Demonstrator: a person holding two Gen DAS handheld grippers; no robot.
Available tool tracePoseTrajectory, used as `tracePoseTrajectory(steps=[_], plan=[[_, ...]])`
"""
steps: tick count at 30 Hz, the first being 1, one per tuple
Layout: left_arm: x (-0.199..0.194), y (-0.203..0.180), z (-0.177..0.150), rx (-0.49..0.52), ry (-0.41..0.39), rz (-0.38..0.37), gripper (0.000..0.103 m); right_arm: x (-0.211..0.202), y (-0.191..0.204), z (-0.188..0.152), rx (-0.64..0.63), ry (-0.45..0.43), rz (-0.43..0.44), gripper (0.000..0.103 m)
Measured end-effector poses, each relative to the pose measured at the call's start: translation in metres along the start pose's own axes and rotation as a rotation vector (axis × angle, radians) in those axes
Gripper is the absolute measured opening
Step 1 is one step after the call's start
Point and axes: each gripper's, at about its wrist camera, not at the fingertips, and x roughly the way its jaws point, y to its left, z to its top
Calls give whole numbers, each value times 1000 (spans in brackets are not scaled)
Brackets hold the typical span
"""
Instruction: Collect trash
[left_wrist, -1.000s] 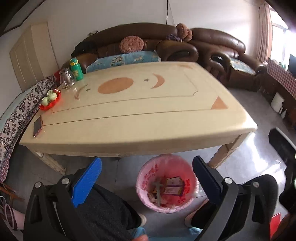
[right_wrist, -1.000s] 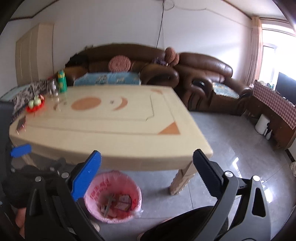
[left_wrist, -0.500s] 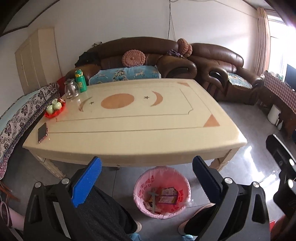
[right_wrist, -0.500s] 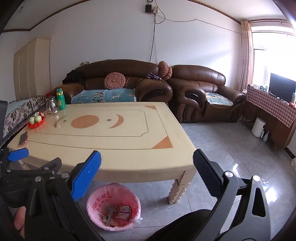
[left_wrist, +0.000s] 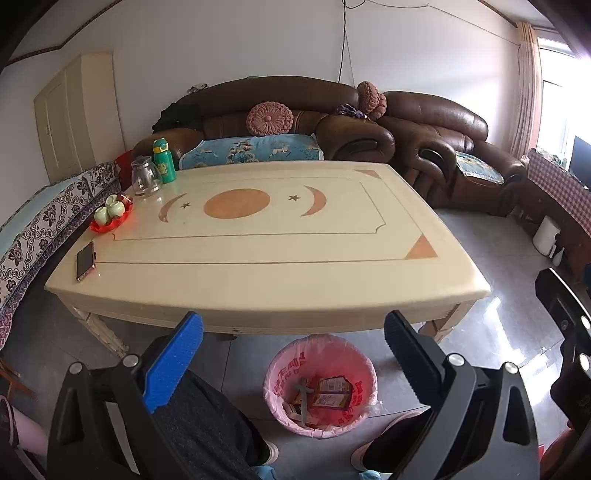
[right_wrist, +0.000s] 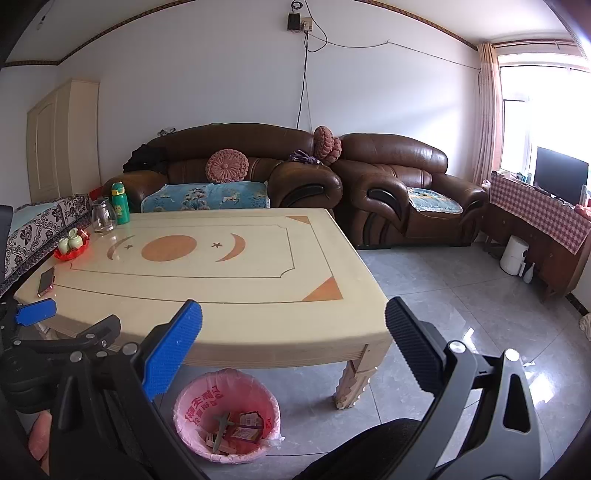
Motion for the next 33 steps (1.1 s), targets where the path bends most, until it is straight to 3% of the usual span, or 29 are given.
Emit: tracePoseTrajectory(steps=[33], plan=[[6, 3, -1, 3, 7, -3, 96, 0, 0, 2, -15, -1, -1, 97]])
